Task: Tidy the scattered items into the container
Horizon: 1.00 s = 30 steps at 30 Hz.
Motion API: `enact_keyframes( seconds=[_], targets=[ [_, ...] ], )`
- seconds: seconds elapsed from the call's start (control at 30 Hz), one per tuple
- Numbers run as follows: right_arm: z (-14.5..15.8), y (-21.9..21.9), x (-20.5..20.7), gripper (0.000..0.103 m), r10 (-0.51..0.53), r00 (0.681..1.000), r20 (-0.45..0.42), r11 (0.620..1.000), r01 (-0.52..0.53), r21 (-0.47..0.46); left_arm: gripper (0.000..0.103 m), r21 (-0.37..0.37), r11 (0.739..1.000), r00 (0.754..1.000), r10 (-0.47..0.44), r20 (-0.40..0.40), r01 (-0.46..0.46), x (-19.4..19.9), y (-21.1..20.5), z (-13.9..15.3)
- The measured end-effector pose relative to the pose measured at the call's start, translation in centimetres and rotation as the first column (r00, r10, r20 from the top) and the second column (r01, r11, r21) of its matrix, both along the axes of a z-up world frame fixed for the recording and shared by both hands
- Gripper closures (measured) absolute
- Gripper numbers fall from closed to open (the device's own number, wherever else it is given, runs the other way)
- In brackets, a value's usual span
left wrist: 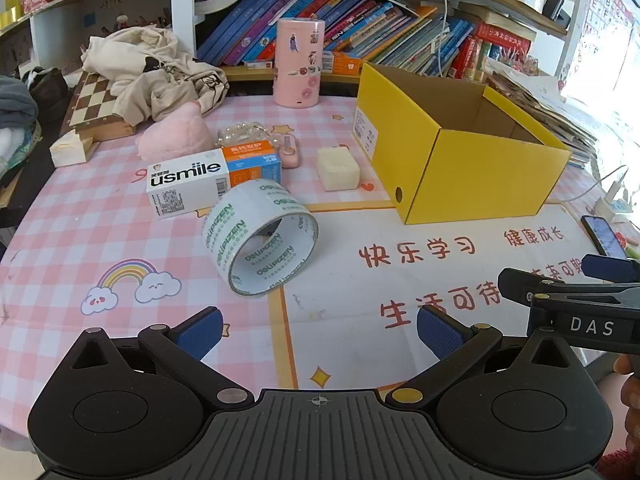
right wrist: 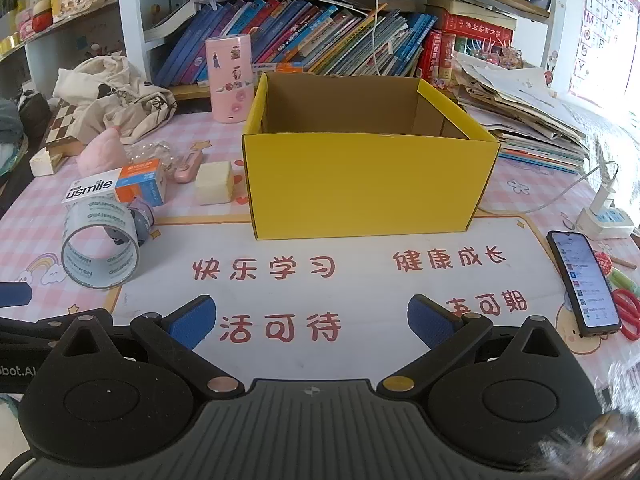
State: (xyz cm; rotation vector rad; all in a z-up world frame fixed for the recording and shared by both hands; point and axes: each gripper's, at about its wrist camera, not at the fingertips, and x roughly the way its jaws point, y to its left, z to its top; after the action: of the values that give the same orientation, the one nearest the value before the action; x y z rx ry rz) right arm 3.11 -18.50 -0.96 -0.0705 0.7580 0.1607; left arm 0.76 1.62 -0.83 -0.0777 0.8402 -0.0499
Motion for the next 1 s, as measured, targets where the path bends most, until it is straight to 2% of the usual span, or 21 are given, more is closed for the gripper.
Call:
enact_keyframes(
  seconds=[0.2, 1.0],
  targets=[
    [0.00, 0.24, 0.18, 0.000, 0.010, 1.000, -0.004, 1.000, -0.010, 0.000, 0.000, 0.013, 1.000, 1.000, -0.015, 0.017, 0.015, -0.05, -0.16, 0.17],
    [0.10, 0.09, 0.25, 0.000, 0.035, 0.999, -0.017, 0.999, -0.035, 0.032, 0.000, -0.008, 0.999, 0.999, -0.031, 0.042, 0.032, -0.17, -0.09, 0.50]
  ],
)
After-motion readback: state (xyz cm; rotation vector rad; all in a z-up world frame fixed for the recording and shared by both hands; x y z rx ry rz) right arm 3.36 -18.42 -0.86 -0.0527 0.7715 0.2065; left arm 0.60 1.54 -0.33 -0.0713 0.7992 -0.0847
